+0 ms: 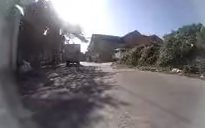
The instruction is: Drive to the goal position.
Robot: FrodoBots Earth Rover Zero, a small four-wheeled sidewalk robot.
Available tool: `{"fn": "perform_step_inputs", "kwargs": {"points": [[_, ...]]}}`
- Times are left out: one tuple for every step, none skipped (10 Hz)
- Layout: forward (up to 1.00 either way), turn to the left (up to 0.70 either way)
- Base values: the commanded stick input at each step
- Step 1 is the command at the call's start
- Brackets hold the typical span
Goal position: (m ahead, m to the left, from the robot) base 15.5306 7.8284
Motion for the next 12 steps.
{"fn": "perform_step_inputs", "kwargs": {"points": [[0.70,-0.03],[0.70,-0.03],[0.70,-0.03],[0.70,-0.03],[0.70,-0.03],[0.70,-0.03],[0.70,-0.03],[0.70,-0.03],[0.70,-0.03],[0.70,-0.03],[0.70,-0.03],[0.70,-0.03]]}}
